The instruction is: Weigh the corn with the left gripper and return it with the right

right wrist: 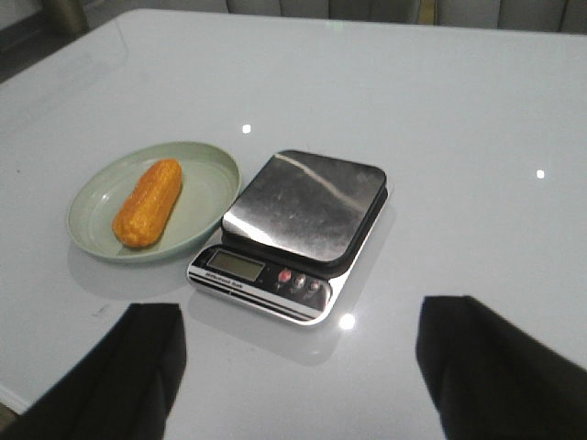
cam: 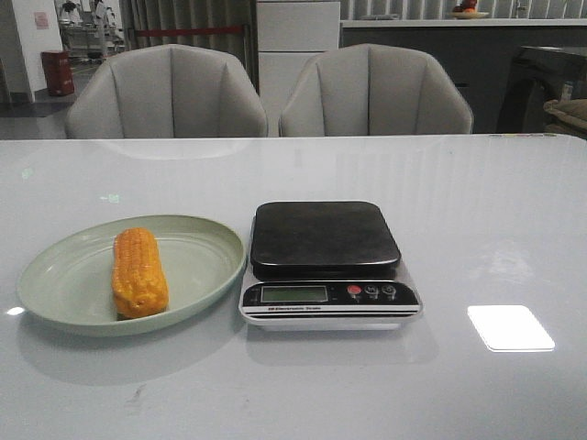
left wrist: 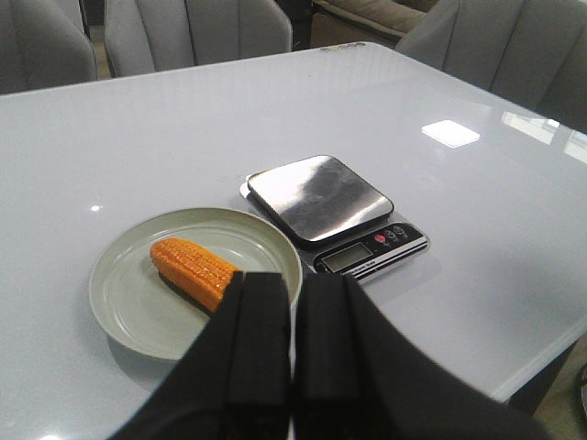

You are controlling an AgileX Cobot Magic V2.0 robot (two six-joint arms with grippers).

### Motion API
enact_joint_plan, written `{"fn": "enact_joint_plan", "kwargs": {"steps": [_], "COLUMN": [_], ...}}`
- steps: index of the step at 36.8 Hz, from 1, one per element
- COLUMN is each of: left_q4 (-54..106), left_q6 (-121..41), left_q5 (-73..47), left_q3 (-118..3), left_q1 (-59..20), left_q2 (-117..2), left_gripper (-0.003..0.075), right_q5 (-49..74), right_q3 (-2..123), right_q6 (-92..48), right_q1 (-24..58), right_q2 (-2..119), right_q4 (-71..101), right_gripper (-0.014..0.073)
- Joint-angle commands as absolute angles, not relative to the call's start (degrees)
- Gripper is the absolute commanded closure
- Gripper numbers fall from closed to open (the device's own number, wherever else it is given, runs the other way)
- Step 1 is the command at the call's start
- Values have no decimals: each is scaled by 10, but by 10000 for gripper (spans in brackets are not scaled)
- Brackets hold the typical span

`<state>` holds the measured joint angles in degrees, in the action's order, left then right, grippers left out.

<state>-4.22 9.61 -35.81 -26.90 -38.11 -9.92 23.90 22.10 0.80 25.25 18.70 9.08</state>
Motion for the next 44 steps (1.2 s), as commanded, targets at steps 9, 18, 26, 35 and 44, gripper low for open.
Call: {"fn": "enact_joint_plan", "kwargs": {"steps": [9, 18, 26, 35, 44], "left_q4": [-43, -43, -43, -43, -57], "left_q6": [98, 98, 98, 98, 97], "left_q5": [-314, -314, -314, -313, -310], "left_q3": [-284, -284, -284, -282, -232], "left_q1": [-382, -382, -382, -382, -317], "left_q2": [-106, -106, -106, -106, -106], "left_gripper": [606, 606, 606, 606, 606], "right_q5": [84, 52, 51, 51, 51], "right_q3": [149, 136, 136, 136, 136], "right_q6": [-3, -3, -3, -3, -3], "right_q1": [250, 250, 250, 250, 250], "right_q2": [115, 115, 115, 115, 115], "right_q4": [53, 27, 27, 27, 27], "right_gripper": [-7, 441, 411, 411, 411]}}
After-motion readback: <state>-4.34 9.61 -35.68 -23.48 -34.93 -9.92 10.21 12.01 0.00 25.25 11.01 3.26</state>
